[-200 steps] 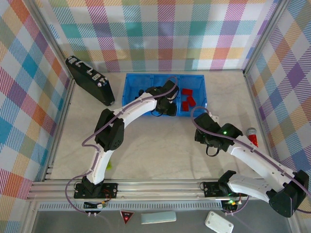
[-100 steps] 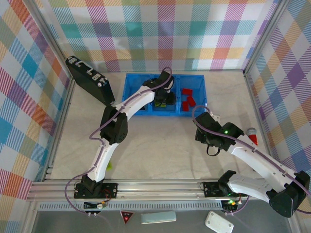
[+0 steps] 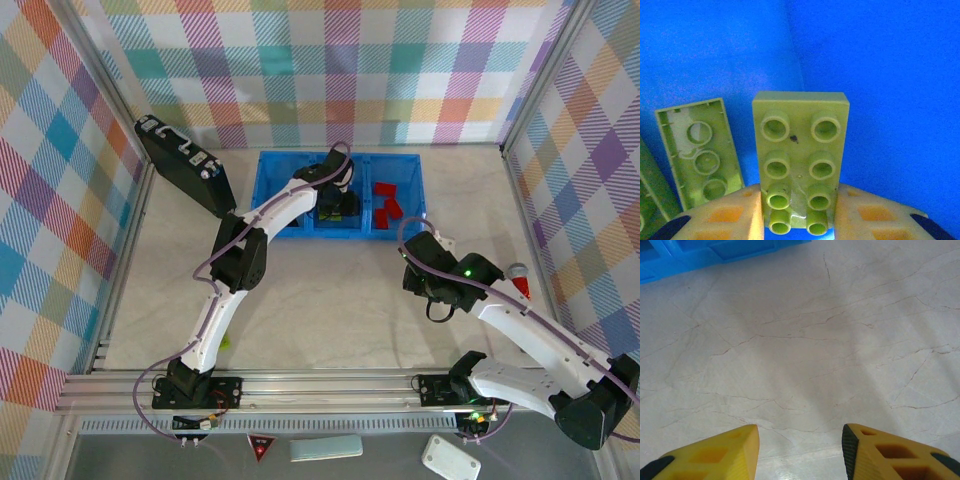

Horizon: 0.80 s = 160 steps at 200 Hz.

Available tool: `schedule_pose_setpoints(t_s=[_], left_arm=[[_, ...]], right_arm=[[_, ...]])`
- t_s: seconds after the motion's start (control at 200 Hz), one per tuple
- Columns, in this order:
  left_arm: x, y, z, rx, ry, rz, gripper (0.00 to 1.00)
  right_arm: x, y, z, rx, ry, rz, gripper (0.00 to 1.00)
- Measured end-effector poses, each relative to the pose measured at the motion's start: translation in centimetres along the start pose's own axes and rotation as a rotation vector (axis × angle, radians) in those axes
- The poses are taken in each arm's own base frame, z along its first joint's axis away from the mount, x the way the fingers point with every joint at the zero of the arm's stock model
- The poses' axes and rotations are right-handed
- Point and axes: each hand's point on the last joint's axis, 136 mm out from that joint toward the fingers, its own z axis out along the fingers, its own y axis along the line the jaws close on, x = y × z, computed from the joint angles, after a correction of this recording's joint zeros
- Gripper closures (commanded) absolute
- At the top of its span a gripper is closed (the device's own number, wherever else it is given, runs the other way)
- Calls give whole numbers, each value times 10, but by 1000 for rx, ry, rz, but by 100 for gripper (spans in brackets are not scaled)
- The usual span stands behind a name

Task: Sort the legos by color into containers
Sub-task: Place the lego in the container.

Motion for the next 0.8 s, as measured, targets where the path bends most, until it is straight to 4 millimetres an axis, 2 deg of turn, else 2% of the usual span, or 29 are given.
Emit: schedule_pose_setpoints(t_s=[0.385, 0.8], left_arm=[[-2, -1, 2, 8, -5, 4, 54], [-2, -2, -2, 12, -7, 23, 54]], right_arm=[[-1, 0, -2, -9, -6, 11, 51], [-2, -2, -6, -19, -16, 19, 50]])
